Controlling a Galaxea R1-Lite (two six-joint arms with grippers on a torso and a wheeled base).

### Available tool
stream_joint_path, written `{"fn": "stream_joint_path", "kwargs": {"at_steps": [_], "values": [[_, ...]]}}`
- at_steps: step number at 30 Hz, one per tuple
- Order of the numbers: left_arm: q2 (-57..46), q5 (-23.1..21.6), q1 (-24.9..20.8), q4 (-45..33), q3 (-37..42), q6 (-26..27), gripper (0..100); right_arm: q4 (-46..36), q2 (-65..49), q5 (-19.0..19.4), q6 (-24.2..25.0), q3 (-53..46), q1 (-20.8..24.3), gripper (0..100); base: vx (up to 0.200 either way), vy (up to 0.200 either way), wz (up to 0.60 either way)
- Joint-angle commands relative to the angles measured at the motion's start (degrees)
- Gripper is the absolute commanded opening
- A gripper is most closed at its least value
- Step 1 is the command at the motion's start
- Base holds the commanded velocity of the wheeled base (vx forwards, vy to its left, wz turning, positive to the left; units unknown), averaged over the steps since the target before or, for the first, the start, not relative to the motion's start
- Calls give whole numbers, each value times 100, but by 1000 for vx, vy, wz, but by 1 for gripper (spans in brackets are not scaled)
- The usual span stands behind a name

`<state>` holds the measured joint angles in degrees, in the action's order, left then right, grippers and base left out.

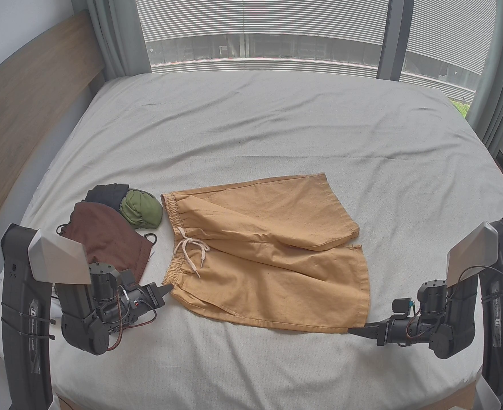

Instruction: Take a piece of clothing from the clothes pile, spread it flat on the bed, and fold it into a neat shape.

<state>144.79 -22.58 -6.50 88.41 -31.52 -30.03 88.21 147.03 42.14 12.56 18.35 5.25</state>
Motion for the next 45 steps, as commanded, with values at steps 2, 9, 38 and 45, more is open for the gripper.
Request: {"fn": "stream_joint_path", "kwargs": {"at_steps": [2,9,38,45], "values": [[6,-1,-1,1,-3,-3,0,21,36,4,1,20,2,0,0,0,0],[-30,-1,-1,1,59,-12,0,12,-17,-4,-16,2,-42,0,0,0,0],[-1172,-476,35,1,2326,427,0,21,-351,40,-553,-1132,-200,0,0,0,0],[-935,-449,26,1,2326,726,0,21,-368,40,-579,-1184,-227,0,0,0,0]]}}
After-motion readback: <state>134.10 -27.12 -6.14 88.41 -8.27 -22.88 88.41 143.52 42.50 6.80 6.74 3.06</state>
